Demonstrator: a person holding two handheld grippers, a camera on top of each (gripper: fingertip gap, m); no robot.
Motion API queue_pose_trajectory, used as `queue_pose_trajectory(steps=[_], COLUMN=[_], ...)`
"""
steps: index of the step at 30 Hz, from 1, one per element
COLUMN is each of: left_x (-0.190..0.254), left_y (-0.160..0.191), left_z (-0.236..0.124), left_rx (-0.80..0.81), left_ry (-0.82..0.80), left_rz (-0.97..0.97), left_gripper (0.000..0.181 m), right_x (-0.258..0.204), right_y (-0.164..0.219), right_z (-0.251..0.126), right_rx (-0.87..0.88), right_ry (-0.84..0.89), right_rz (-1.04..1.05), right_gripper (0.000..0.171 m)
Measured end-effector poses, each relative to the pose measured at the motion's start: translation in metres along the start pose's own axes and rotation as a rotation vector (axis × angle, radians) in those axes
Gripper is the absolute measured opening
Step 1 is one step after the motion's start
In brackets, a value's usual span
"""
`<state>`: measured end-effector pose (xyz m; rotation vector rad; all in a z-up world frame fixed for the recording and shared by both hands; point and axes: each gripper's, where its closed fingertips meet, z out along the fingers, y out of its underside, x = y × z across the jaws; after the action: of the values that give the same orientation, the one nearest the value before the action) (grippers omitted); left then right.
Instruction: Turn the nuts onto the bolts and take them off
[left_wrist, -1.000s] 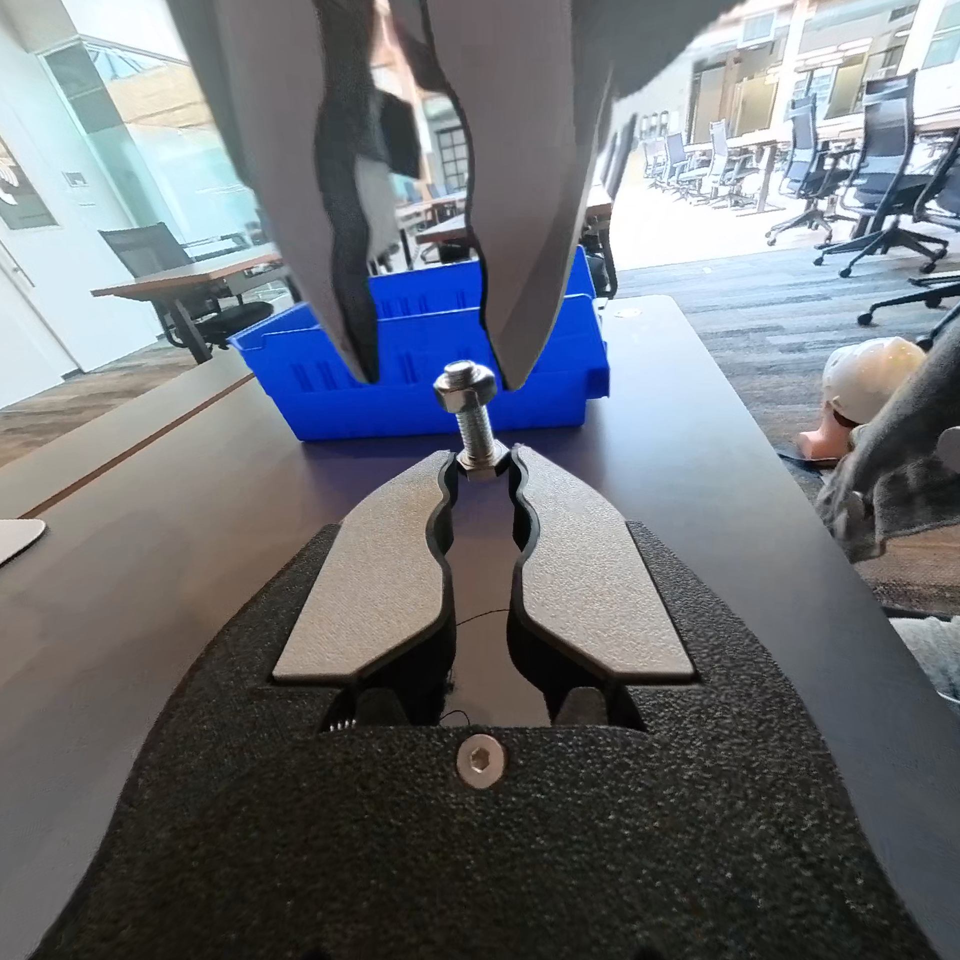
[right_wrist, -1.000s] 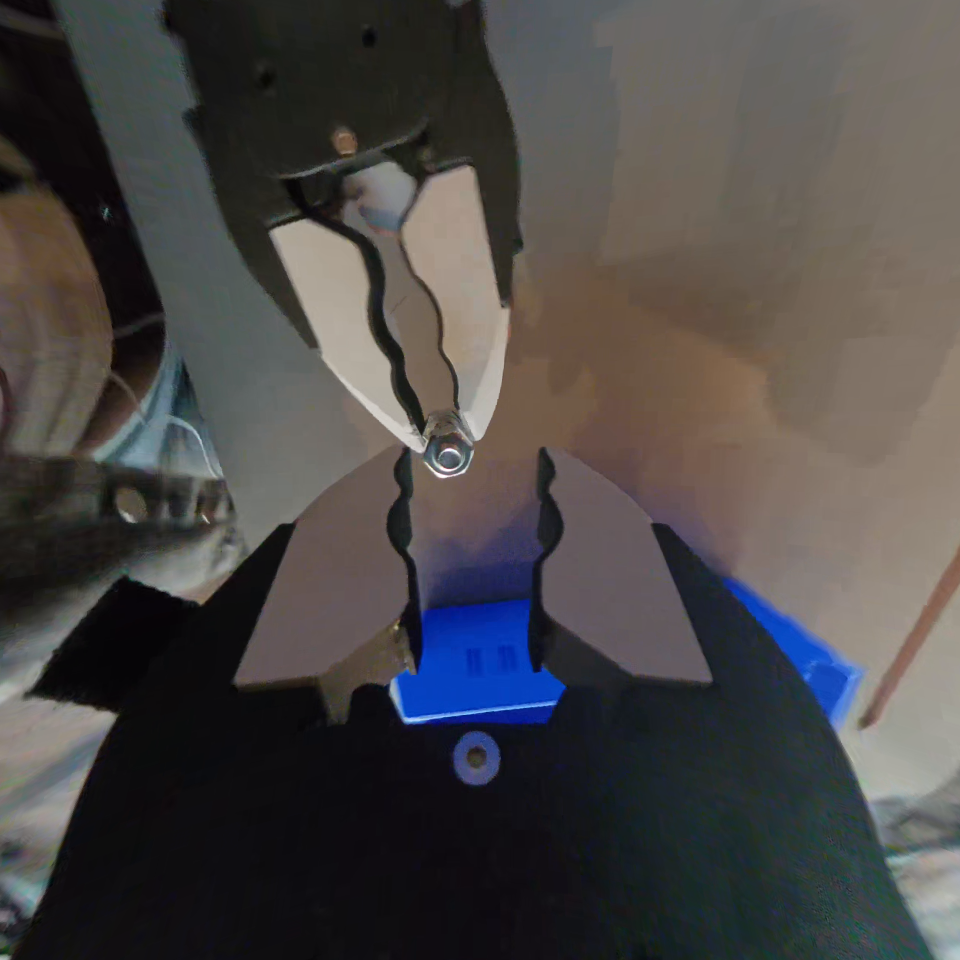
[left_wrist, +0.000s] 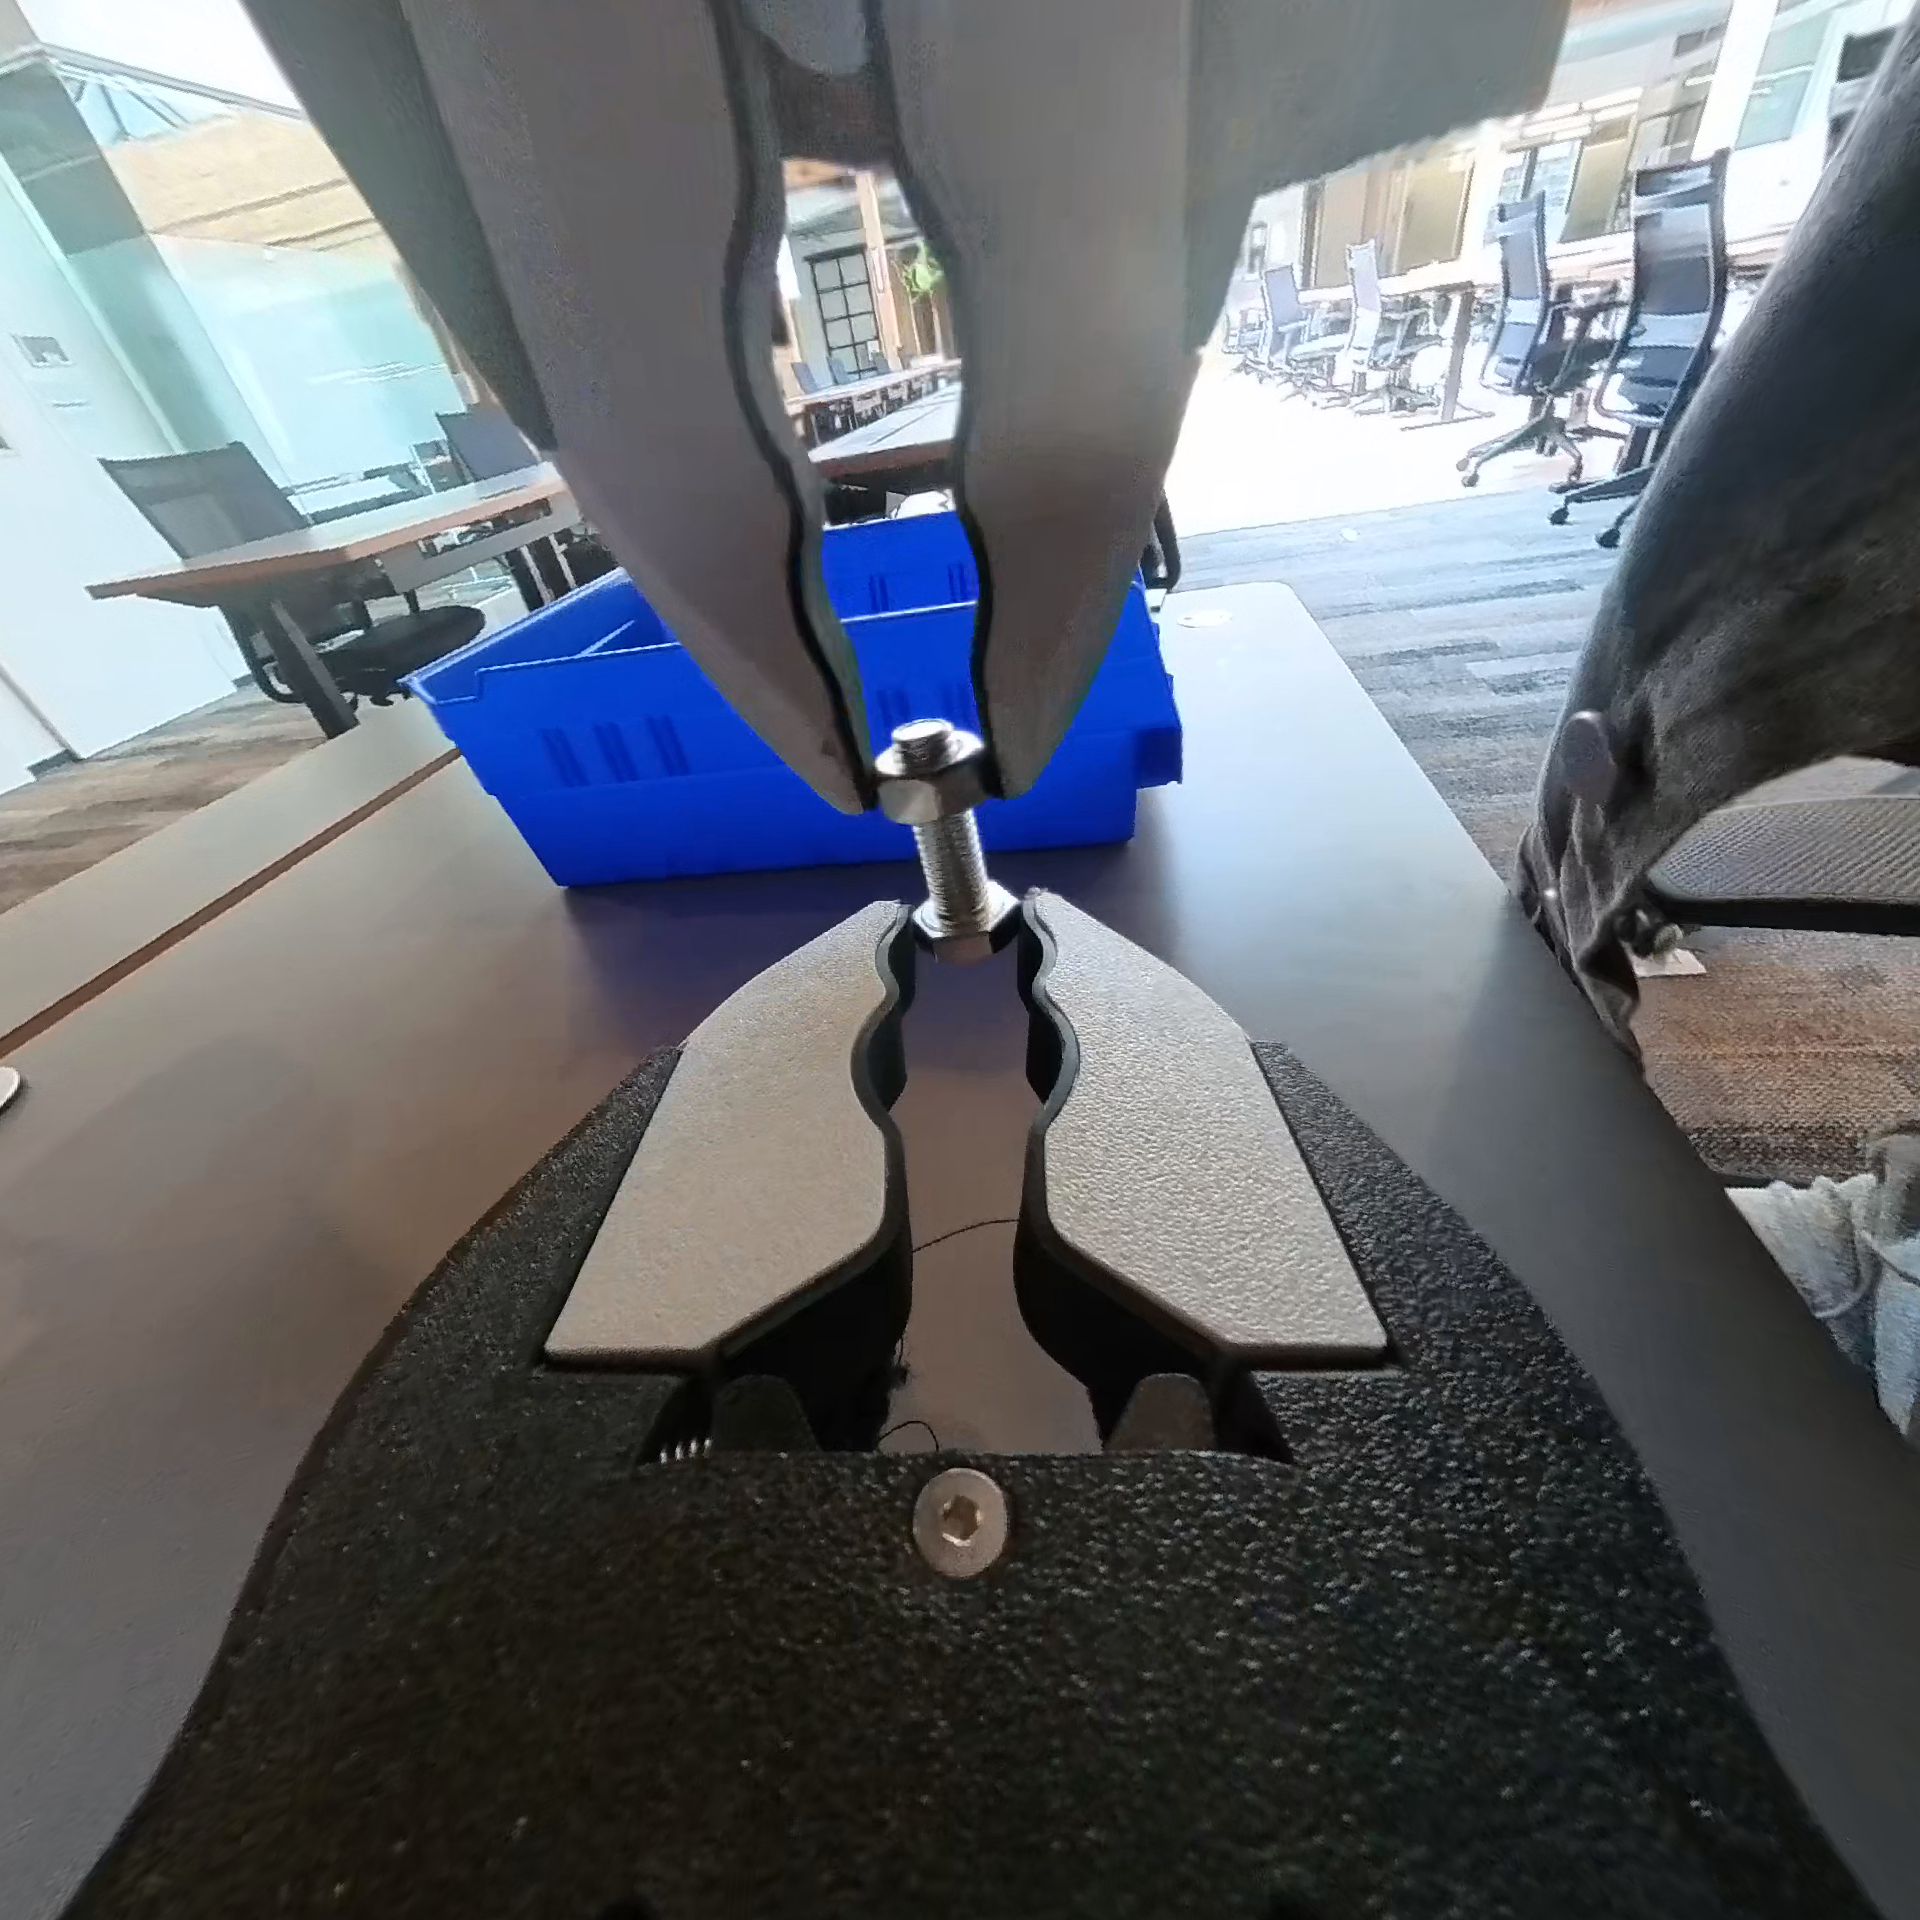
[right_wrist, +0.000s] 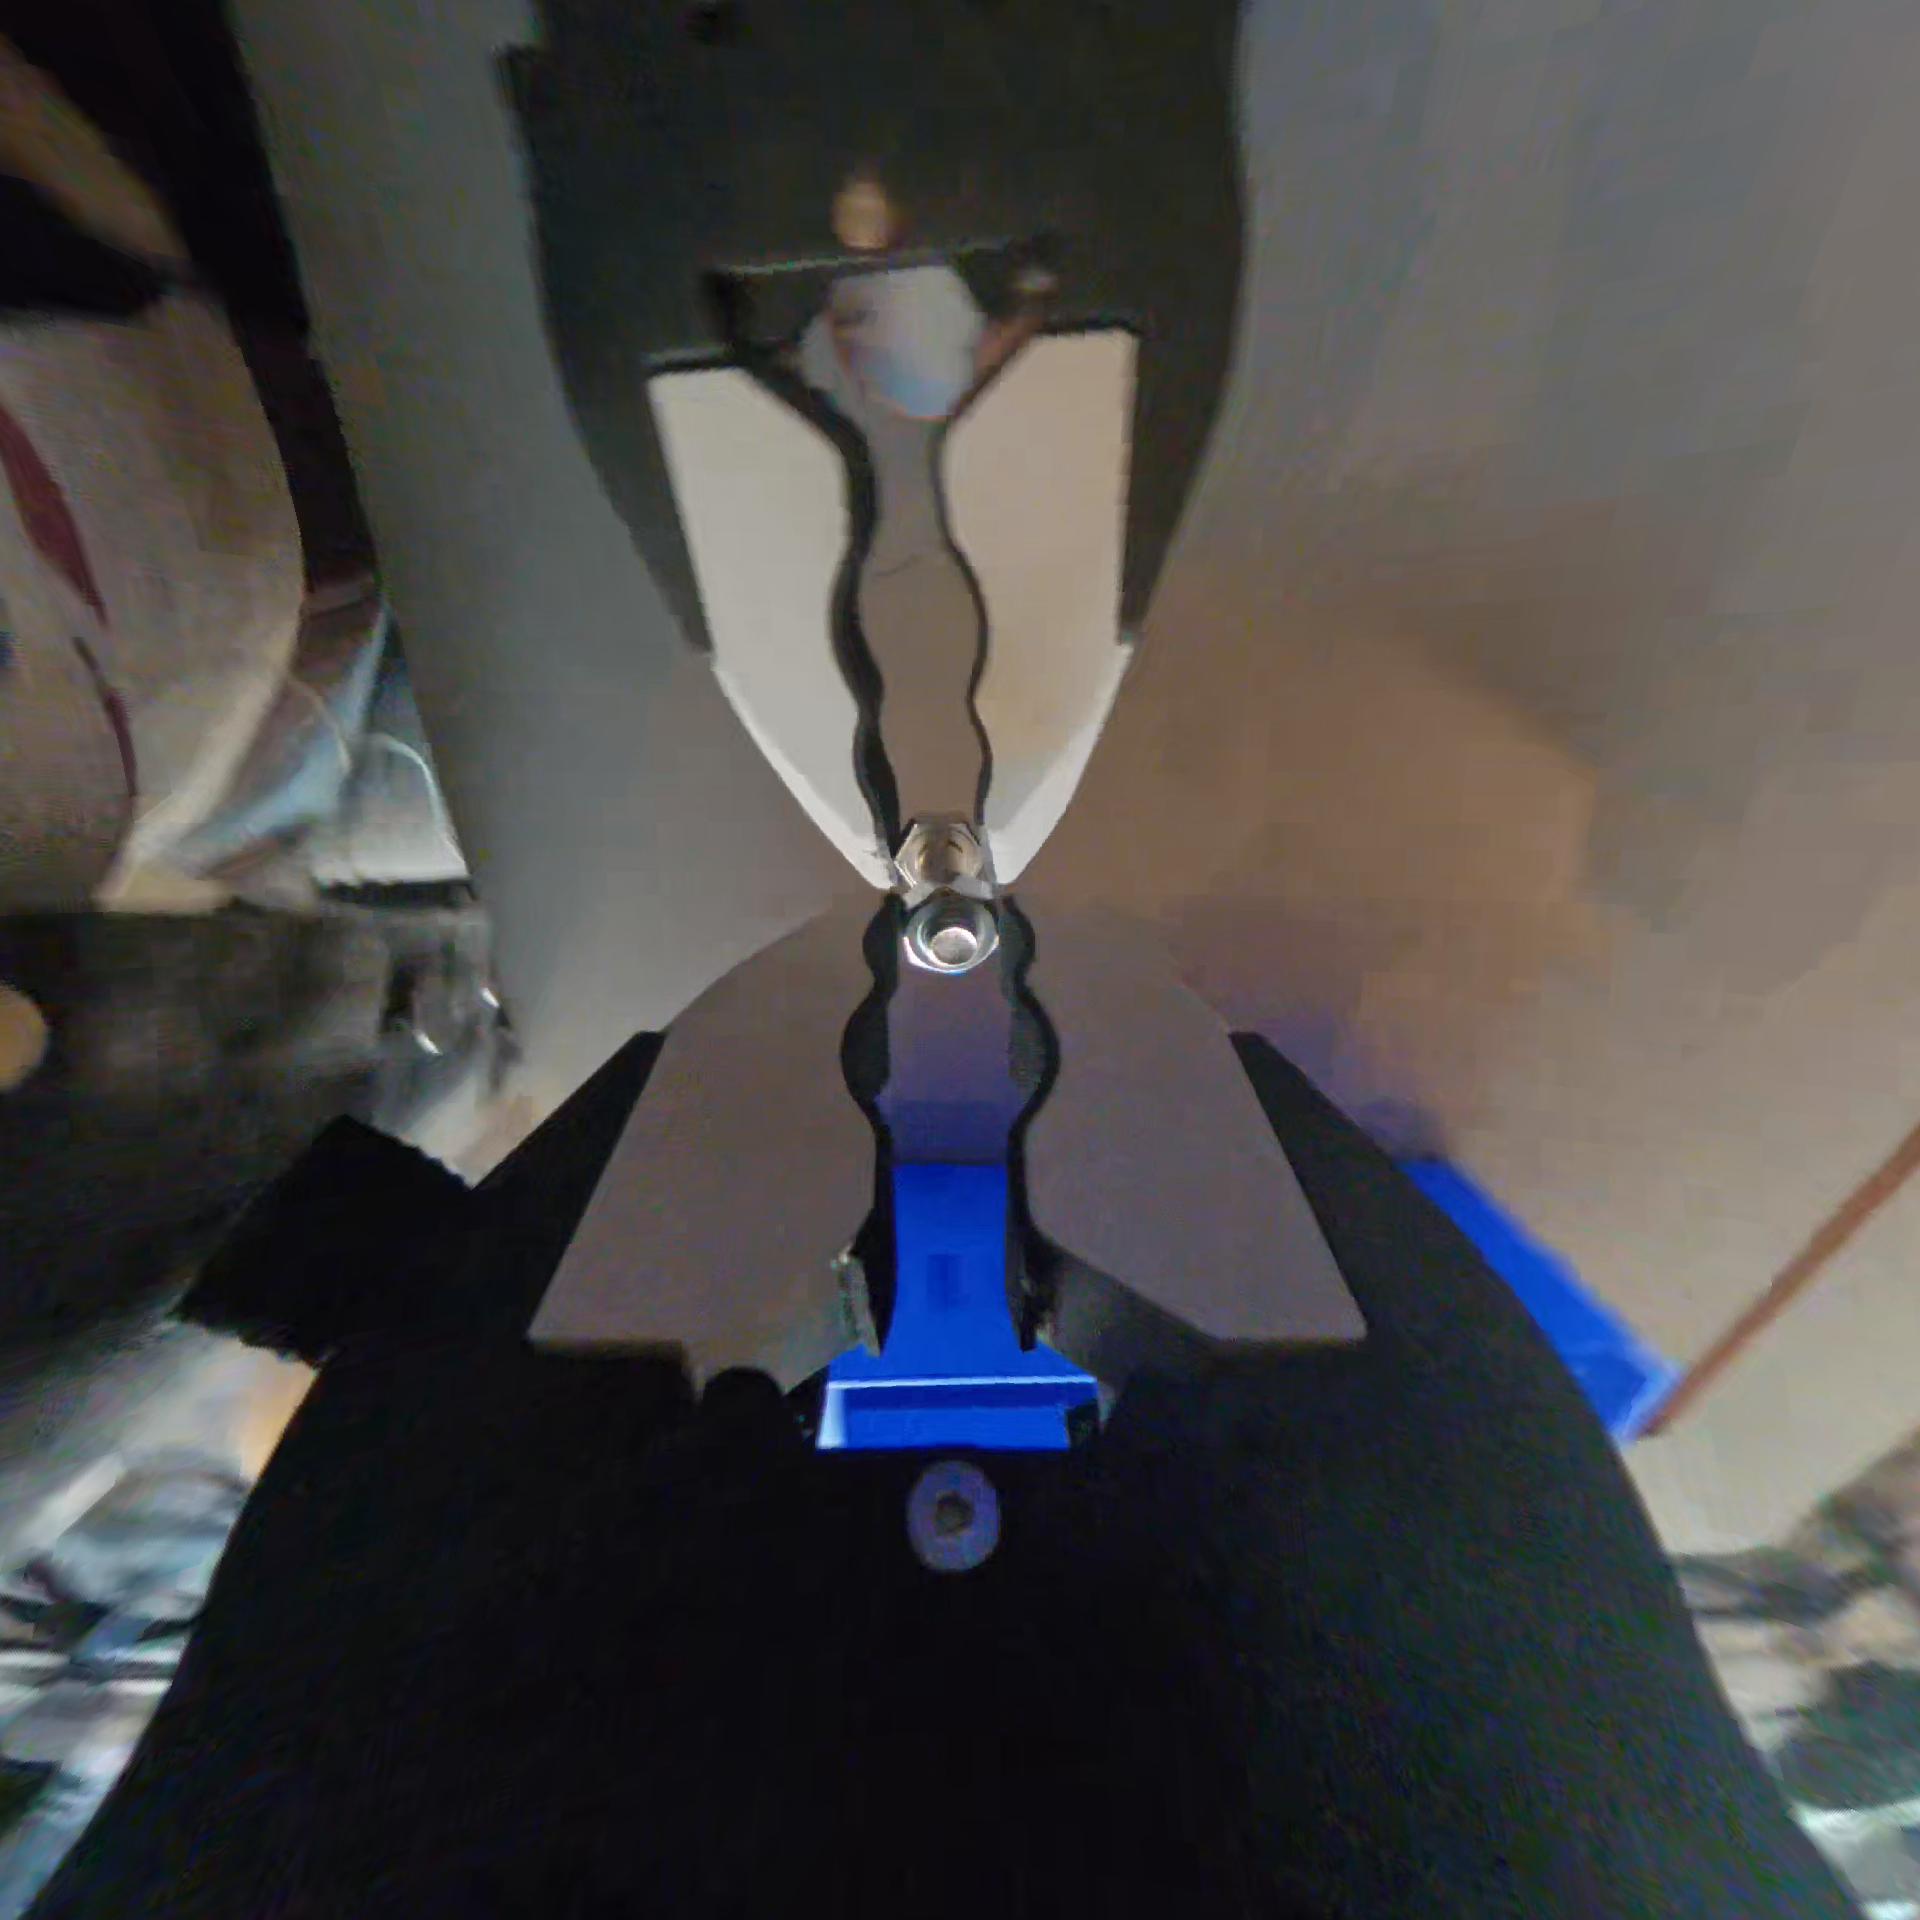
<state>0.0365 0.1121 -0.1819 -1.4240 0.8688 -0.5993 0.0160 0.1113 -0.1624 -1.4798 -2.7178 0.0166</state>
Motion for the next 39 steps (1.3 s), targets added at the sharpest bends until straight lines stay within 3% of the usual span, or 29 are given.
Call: queue_pose_trajectory(steps=[2,4,9,11,13,19,23,29,36,39], left_x=[0.004,0.005,0.008,0.009,0.009,0.008,0.008,0.007,0.003,0.006], left_y=[0.0,-0.002,-0.002,-0.002,-0.003,-0.003,-0.003,-0.004,-0.001,0.001], left_z=[0.002,0.002,0.001,0.001,0.001,0.0,0.0,0.001,0.0,0.003], left_rx=[0.0,0.009,0.013,0.014,0.019,0.023,0.024,0.026,0.009,-0.002], left_ry=[0.011,0.018,0.044,0.05,0.055,0.056,0.061,0.045,0.013,0.022], left_rz=[0.011,0.001,-0.004,-0.002,-0.008,-0.013,-0.014,-0.007,0.001,0.019], left_gripper=[0.019,0.019,0.018,0.018,0.018,0.019,0.019,0.019,0.019,0.018], right_x=[-0.005,-0.011,-0.003,-0.005,0.0,-0.002,-0.005,-0.004,-0.002,-0.006], right_y=[0.0,-0.002,-0.004,-0.007,-0.007,-0.002,-0.002,-0.002,0.004,0.004], right_z=[0.001,0.001,-0.017,-0.022,-0.02,-0.009,-0.003,-0.004,-0.001,0.001], right_rx=[0.014,0.029,0.067,0.099,0.061,0.005,0.021,0.043,-0.029,-0.008], right_ry=[-0.032,-0.081,0.05,0.116,0.175,0.09,0.057,0.002,-0.021,-0.048], right_rz=[0.158,0.161,-0.556,-0.855,-1.002,-1.067,-1.086,-0.83,0.021,0.19], right_gripper=[0.022,0.03,0.049,0.037,0.04,0.044,0.023,0.017,0.017,0.024])
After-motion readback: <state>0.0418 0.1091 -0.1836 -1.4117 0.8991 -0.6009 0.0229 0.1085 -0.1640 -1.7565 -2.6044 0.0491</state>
